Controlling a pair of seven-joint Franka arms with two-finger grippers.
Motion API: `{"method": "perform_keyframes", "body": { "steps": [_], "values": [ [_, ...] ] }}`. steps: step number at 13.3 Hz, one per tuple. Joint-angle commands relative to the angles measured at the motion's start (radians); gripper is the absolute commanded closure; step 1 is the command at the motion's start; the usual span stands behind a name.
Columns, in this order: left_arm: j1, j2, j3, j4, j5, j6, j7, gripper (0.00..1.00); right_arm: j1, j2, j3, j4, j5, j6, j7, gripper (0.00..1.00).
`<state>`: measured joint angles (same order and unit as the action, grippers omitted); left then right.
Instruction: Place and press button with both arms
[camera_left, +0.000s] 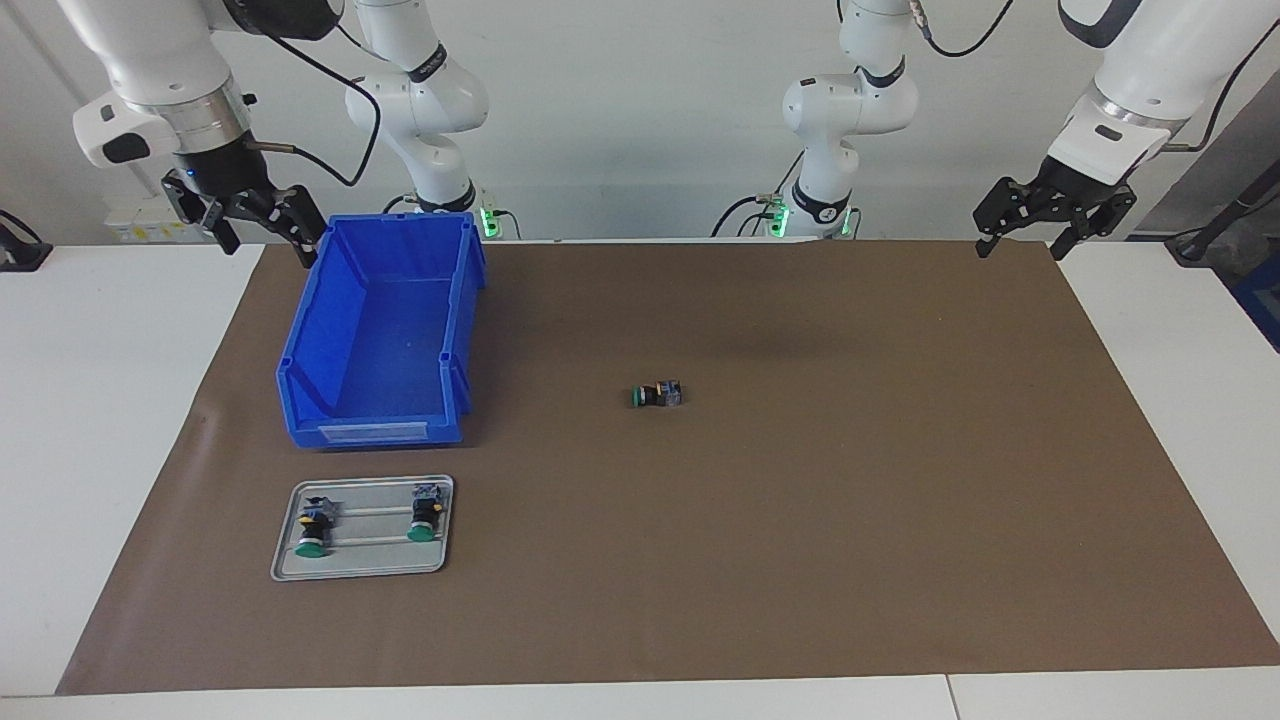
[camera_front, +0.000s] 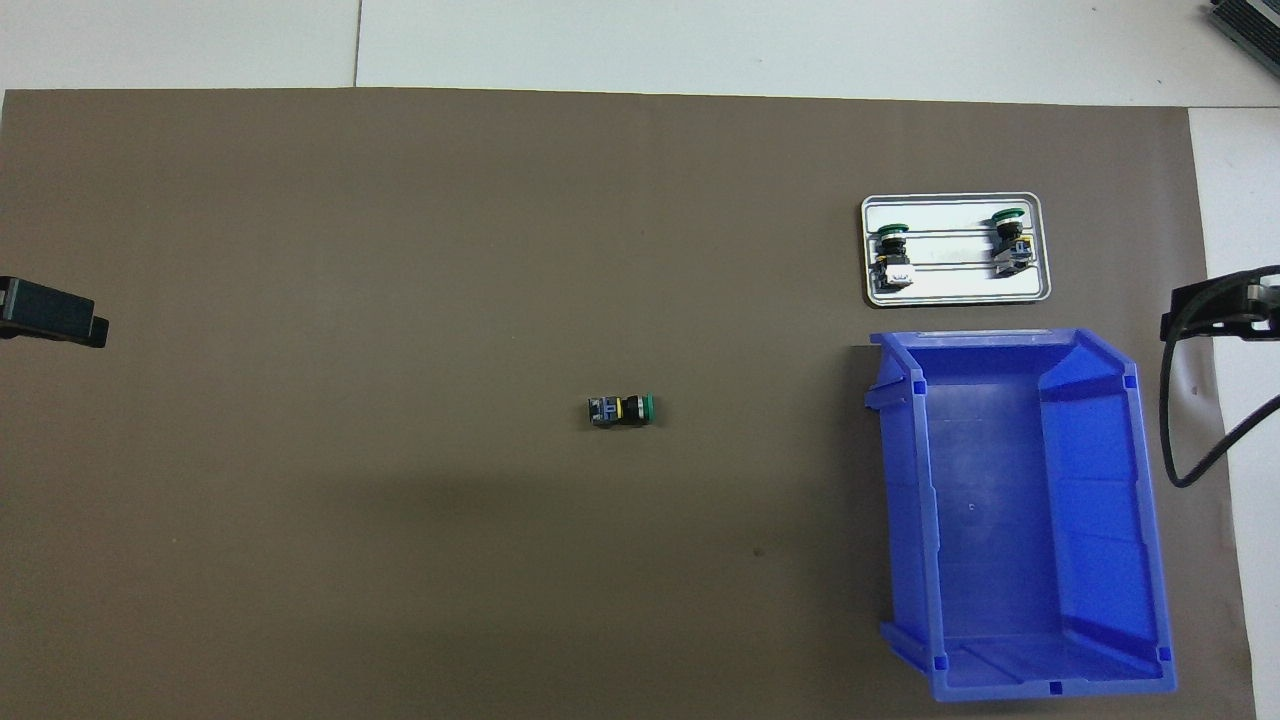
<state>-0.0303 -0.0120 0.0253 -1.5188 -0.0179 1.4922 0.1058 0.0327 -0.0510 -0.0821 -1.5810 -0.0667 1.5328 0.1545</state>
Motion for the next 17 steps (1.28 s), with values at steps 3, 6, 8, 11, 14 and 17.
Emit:
{"method": "perform_keyframes", "body": {
  "steps": [3, 6, 8, 11, 14, 17],
  "values": [
    [0.01, -0.025, -0.008, -0.027, 0.019, -0.001, -0.003, 0.0, -0.037, 0.013, 0.047, 0.062, 0.019, -0.118, -0.093, 0.0],
    [0.01, -0.025, -0.008, -0.027, 0.019, -0.001, -0.003, 0.0, -0.043, 0.02, 0.047, 0.075, 0.03, -0.122, -0.083, 0.0],
    [0.01, -0.025, -0.008, -0.027, 0.019, -0.001, -0.003, 0.0, -0.034, 0.016, 0.048, 0.067, 0.03, -0.114, -0.061, 0.0],
    [0.01, -0.025, -0.008, -0.027, 0.019, -0.001, -0.003, 0.0, -0.034, 0.014, 0.047, 0.065, 0.031, -0.114, -0.059, 0.0],
    [0.01, -0.025, -0.008, -0.027, 0.019, -0.001, -0.003, 0.0, -0.031, 0.01, 0.048, 0.065, 0.031, -0.12, -0.07, 0.0],
    [-0.011, -0.037, -0.021, -0.03, 0.013, -0.062, -0.028, 0.0, -0.03, 0.008, 0.048, 0.064, 0.031, -0.12, -0.07, 0.0]
  ]
}}
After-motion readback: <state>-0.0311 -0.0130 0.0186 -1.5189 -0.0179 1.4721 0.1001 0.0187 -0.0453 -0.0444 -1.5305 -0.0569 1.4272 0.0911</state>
